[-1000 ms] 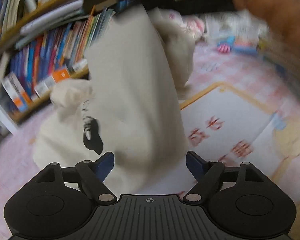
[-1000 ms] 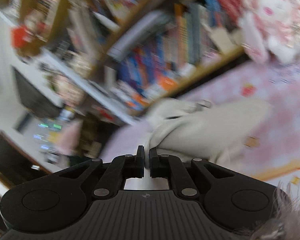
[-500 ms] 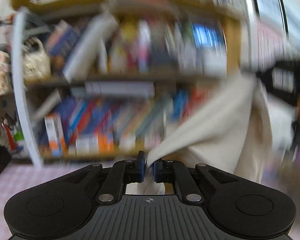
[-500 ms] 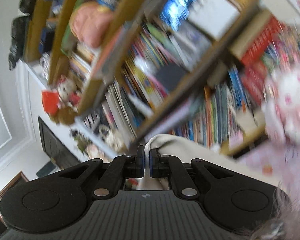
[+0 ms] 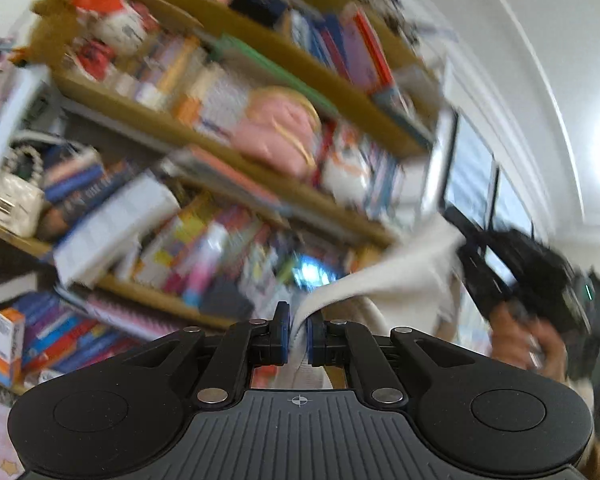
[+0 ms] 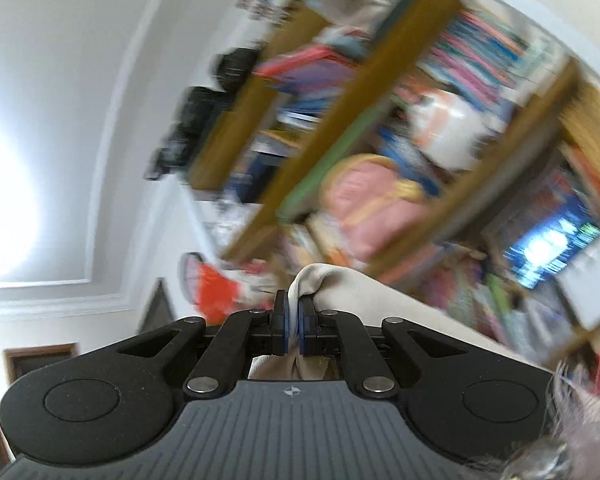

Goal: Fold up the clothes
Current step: 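Lift the T-shirt high with both grippers and shake it out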

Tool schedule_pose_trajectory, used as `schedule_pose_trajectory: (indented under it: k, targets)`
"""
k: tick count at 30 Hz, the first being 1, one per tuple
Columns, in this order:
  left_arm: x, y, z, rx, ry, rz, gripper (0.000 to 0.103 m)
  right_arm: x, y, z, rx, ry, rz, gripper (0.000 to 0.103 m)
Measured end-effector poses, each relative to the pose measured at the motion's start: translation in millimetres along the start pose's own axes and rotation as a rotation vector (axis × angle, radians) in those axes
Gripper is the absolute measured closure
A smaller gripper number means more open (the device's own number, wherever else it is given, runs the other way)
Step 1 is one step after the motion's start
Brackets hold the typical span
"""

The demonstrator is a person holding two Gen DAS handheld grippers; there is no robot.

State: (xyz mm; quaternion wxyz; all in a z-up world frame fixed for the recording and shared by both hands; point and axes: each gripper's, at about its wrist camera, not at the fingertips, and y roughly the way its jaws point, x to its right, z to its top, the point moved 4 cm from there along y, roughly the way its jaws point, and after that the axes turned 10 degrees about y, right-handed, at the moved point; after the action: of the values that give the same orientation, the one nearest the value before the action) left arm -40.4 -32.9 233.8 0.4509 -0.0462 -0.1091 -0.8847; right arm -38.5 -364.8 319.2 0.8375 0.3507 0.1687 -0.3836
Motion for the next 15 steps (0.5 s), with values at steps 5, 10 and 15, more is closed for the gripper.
schedule_pose_trajectory:
  k: [5,10,15]
  targets:
    - [-51,-42,37,0.122,-0.036,0.139,0.096,-50,8,-32,-0.104,-0.020,0.156,0.099]
    - [-82,-61,80,0.256,0.001,0.264,0.096,-83,26,-81,-0.282,0.030,0.253,0.099]
    - [-96,-27,91,0.243,0.036,0.236,0.096,-95,34,-98,-0.284,0.078,0.294,0.100]
